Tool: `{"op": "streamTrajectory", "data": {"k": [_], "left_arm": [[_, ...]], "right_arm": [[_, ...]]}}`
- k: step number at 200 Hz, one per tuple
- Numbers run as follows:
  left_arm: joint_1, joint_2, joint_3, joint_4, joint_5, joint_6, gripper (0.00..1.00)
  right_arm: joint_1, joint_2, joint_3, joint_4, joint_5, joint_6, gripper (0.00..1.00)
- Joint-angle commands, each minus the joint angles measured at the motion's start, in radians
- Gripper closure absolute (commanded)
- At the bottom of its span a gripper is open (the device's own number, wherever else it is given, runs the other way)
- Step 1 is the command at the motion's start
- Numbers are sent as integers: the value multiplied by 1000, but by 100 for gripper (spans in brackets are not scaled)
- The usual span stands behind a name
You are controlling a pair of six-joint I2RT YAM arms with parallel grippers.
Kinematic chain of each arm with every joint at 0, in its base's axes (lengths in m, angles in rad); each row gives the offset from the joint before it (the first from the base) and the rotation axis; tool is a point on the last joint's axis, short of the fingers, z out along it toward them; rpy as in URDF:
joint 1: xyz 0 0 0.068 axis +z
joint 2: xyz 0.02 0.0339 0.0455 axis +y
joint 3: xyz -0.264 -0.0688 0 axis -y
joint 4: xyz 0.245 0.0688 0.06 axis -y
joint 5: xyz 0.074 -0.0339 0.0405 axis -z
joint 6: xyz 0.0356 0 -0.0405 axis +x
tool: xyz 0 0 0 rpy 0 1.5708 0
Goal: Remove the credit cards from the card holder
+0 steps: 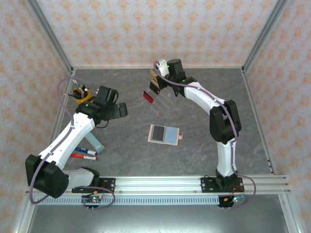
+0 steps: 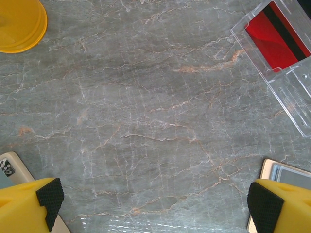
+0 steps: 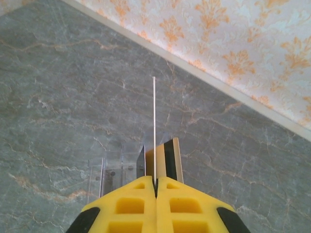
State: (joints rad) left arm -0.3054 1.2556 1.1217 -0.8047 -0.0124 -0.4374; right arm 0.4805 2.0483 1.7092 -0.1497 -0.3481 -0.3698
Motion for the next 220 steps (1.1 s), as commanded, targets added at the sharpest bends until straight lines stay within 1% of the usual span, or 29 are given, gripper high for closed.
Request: {"op": "streamTrajectory", "data": {"k": [1,54,97,118,136,141,179,195,211,220], "left_arm": [[8,11,29,-19,-11,22,0],[8,24,27,-14,10,25,0],[9,31,30,-14,19,26,0],[8,32,29,-14,24,26,0],[9,30,29,-14,29,26,0],[8,30,29,-14,29,27,0],[9,28,30,-12,32,25,0],[9,27,29,-10,35,19,0],[9,25,28,-4,42,6,0],[9,25,25,1,52,-3,0]], "right_arm": [[-9,13,36,-32,-13,-27,100],[-13,39,38,-66,11,-84,100],[-12,77,90,-112,24,-106,100],[-13,84,112,-142,18,-104,93],[-13,69,116,-152,18,-94,83],[-12,65,116,-153,20,-88,82],[-13,-17,82,-147,26,-49,79],[-13,-70,50,-144,25,-1,77],[-13,-134,2,-140,43,86,70],[-13,-175,-37,-139,55,146,64]]}}
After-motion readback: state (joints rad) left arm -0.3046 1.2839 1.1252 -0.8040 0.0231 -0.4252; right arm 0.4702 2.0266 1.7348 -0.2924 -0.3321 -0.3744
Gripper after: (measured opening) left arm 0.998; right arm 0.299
